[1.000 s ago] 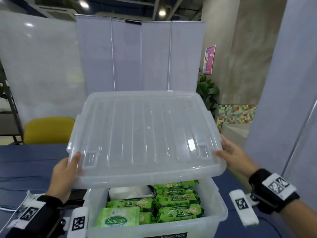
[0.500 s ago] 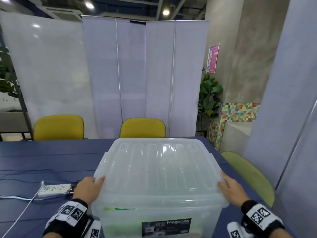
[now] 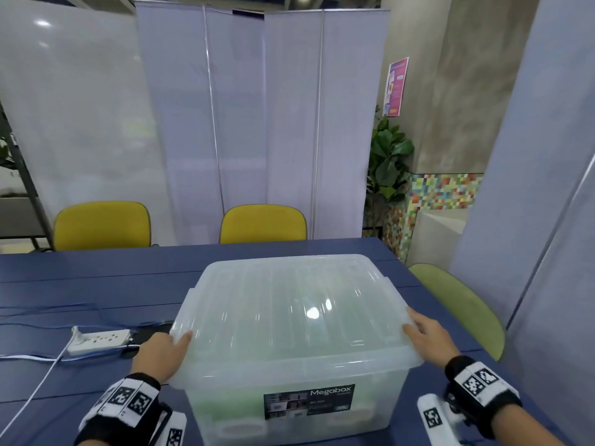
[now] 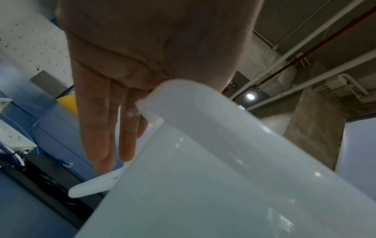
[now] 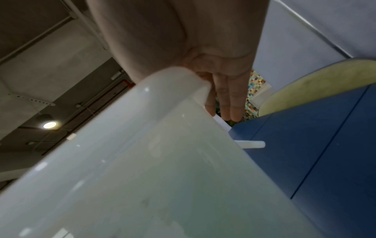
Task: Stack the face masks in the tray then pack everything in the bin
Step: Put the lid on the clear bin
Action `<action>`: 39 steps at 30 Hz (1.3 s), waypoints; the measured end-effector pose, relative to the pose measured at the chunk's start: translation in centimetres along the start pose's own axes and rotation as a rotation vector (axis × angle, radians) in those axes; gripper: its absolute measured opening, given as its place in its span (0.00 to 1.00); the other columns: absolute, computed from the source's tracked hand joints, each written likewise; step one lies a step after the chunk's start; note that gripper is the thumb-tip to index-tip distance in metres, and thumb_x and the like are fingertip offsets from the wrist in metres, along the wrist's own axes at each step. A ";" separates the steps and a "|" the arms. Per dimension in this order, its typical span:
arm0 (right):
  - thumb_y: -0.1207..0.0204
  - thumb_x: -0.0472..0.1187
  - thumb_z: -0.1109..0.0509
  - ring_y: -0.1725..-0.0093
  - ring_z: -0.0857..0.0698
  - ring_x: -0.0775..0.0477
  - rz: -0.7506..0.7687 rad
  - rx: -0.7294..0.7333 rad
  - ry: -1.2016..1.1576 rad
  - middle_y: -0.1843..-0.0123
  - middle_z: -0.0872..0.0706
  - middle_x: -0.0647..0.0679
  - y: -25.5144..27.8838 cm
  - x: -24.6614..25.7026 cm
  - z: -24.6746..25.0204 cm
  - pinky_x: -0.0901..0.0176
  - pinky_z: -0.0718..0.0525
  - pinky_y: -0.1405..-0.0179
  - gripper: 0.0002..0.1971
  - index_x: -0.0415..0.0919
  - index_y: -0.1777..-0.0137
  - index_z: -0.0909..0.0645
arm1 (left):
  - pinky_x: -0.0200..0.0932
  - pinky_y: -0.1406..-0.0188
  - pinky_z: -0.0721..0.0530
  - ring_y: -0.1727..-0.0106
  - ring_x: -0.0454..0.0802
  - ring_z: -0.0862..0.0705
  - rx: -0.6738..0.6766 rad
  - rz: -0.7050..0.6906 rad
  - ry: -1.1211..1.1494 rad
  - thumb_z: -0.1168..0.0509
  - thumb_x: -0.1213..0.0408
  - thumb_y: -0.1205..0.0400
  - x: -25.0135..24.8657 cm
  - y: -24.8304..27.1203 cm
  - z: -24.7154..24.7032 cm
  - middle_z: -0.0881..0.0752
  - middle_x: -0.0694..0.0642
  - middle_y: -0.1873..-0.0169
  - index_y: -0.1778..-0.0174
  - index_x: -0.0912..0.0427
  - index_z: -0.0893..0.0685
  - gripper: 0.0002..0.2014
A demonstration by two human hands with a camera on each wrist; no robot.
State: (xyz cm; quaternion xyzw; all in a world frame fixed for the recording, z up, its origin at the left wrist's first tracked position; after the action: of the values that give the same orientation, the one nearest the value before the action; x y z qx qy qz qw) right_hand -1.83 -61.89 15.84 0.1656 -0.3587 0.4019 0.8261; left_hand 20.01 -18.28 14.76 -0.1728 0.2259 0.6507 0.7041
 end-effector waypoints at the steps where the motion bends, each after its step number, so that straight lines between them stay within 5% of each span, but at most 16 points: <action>1: 0.18 0.37 0.38 0.36 0.19 0.41 -0.012 0.004 -0.013 0.32 0.18 0.44 -0.1 0.0 -0.1 0.58 0.26 0.44 0.23 0.45 0.23 0.28 | 0.45 0.61 0.25 0.61 0.61 0.16 0.004 -0.001 0.021 0.40 0.49 0.16 0.0 -0.1 -0.1 0.16 0.63 0.68 0.73 0.65 0.19 0.25; 5: 0.20 0.38 0.34 0.38 0.18 0.41 -0.095 -0.030 -0.270 0.33 0.18 0.43 -0.2 -1.1 -0.5 0.51 0.22 0.39 0.24 0.44 0.23 0.30 | 0.47 0.60 0.26 0.60 0.62 0.17 0.024 0.003 0.073 0.40 0.51 0.16 0.3 -0.3 -0.4 0.16 0.67 0.67 0.71 0.69 0.18 0.26; 7: 0.22 0.42 0.30 0.49 0.17 0.39 -0.272 -0.027 -0.556 0.42 0.17 0.41 -0.1 -2.2 -1.2 0.47 0.19 0.49 0.24 0.48 0.27 0.33 | 0.49 0.58 0.27 0.58 0.62 0.18 0.032 0.006 0.097 0.40 0.52 0.15 0.4 -0.2 -0.6 0.16 0.68 0.62 0.69 0.70 0.18 0.25; 9: 0.30 0.56 0.26 0.54 0.20 0.40 -0.476 0.066 -0.738 0.45 0.19 0.44 0.3 -2.9 -2.3 0.48 0.19 0.57 0.27 0.56 0.34 0.34 | 0.50 0.56 0.30 0.57 0.62 0.20 0.036 0.016 0.113 0.40 0.53 0.15 0.4 -0.2 -0.8 0.17 0.69 0.59 0.68 0.71 0.18 0.24; 11: 0.38 0.66 0.25 0.59 0.22 0.42 -0.523 0.242 -0.871 0.47 0.20 0.44 0.8 -2.8 -3.2 0.55 0.23 0.65 0.30 0.51 0.40 0.22 | 0.50 0.56 0.31 0.57 0.63 0.21 0.026 0.030 0.125 0.39 0.52 0.16 0.5 -0.3 -0.8 0.17 0.69 0.60 0.68 0.72 0.18 0.25; 14: 0.27 0.60 0.34 0.58 0.13 0.38 -0.487 0.304 -1.109 0.50 0.12 0.38 1.1 -2.2 -3.4 0.52 0.18 0.60 0.24 0.39 0.51 0.09 | 0.51 0.55 0.29 0.57 0.64 0.20 0.019 0.026 0.140 0.40 0.41 0.20 0.6 -0.5 -1.0 0.16 0.69 0.62 0.70 0.70 0.18 0.31; 16: 0.24 0.53 0.35 0.55 0.10 0.37 -0.491 0.263 -1.164 0.47 0.11 0.36 0.8 -1.8 -3.3 0.48 0.13 0.56 0.22 0.38 0.42 0.12 | 0.52 0.53 0.27 0.58 0.64 0.20 0.020 0.020 0.154 0.41 0.37 0.26 0.9 -0.6 -1.0 0.16 0.69 0.61 0.68 0.69 0.17 0.33; 18: 0.29 0.46 0.23 0.44 0.13 0.36 -0.487 0.112 -1.122 0.34 0.18 0.38 0.1 -2.5 -3.0 0.39 0.16 0.45 0.40 0.44 0.19 0.37 | 0.54 0.50 0.24 0.57 0.65 0.19 0.003 0.016 0.159 0.41 0.39 0.21 1.2 -0.8 -1.1 0.15 0.70 0.60 0.68 0.68 0.16 0.30; 20: 0.32 0.36 0.20 0.38 0.17 0.39 -0.405 -0.116 -1.000 0.31 0.22 0.40 0.0 -2.5 -1.5 0.38 0.19 0.37 0.53 0.46 0.15 0.52 | 0.55 0.48 0.21 0.56 0.66 0.18 -0.012 0.014 0.147 0.40 0.45 0.17 1.4 -1.0 -1.2 0.15 0.70 0.60 0.68 0.66 0.16 0.27; 23: 0.32 0.28 0.22 0.43 0.16 0.44 -0.215 -0.205 -0.721 0.37 0.17 0.42 -0.1 -1.1 0.1 0.49 0.19 0.40 0.40 0.38 0.21 0.36 | 0.54 0.50 0.22 0.59 0.65 0.19 -0.017 0.017 0.172 0.38 0.44 0.18 1.6 -1.3 -1.4 0.16 0.67 0.65 0.70 0.66 0.16 0.27; 25: 0.31 0.25 0.24 0.54 0.15 0.47 -0.111 -0.223 -0.575 0.42 0.12 0.41 0.2 0.1 0.7 0.50 0.16 0.44 0.19 0.46 0.45 0.17 | 0.55 0.50 0.23 0.59 0.65 0.19 -0.024 0.018 0.187 0.38 0.44 0.19 1.6 -1.3 -1.4 0.16 0.68 0.65 0.70 0.66 0.17 0.27; 27: 0.33 0.26 0.24 0.56 0.13 0.45 -0.085 -0.245 -0.487 0.50 0.09 0.41 0.3 0.5 0.7 0.45 0.15 0.43 0.17 0.54 0.61 0.18 | 0.56 0.48 0.22 0.57 0.66 0.18 -0.026 0.013 0.199 0.39 0.46 0.17 1.8 -1.3 -1.5 0.15 0.70 0.60 0.68 0.64 0.17 0.24; 31: 0.33 0.32 0.24 0.46 0.13 0.38 -0.099 -0.312 -0.370 0.49 0.10 0.40 0.5 1.0 0.9 0.50 0.17 0.45 0.11 0.34 0.50 0.15 | 0.55 0.48 0.22 0.57 0.64 0.19 -0.033 0.019 0.225 0.36 0.38 0.26 1.8 -1.2 -1.4 0.16 0.65 0.63 0.68 0.65 0.15 0.28; 34: 0.33 0.32 0.24 0.50 0.12 0.41 -0.045 -0.303 -0.288 0.50 0.09 0.41 0.7 1.9 1.1 0.55 0.17 0.45 0.14 0.34 0.46 0.14 | 0.55 0.52 0.23 0.60 0.65 0.18 -0.030 0.017 0.216 0.36 0.40 0.24 1.7 -0.9 -1.3 0.16 0.65 0.67 0.72 0.65 0.16 0.28; 39: 0.34 0.33 0.26 0.51 0.12 0.41 0.047 -0.255 -0.128 0.53 0.09 0.42 0.5 2.6 1.1 0.48 0.15 0.43 0.13 0.33 0.48 0.14 | 0.52 0.57 0.26 0.61 0.64 0.18 -0.011 0.033 0.222 0.38 0.39 0.24 1.2 -0.5 -1.0 0.16 0.65 0.69 0.73 0.65 0.17 0.29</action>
State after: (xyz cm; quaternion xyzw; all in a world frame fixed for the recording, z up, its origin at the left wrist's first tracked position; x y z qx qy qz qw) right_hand -1.68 -60.79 18.46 0.0761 -0.4627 0.3608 0.8062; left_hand 20.46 -17.85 13.22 -0.2440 0.3017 0.6403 0.6629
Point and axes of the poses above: each hand's wrist, its own y-axis away from the middle knuckle, its own z-axis out of the back of the hand, x = y × z, the point moved 3 cm from there along -y, towards the middle knuckle
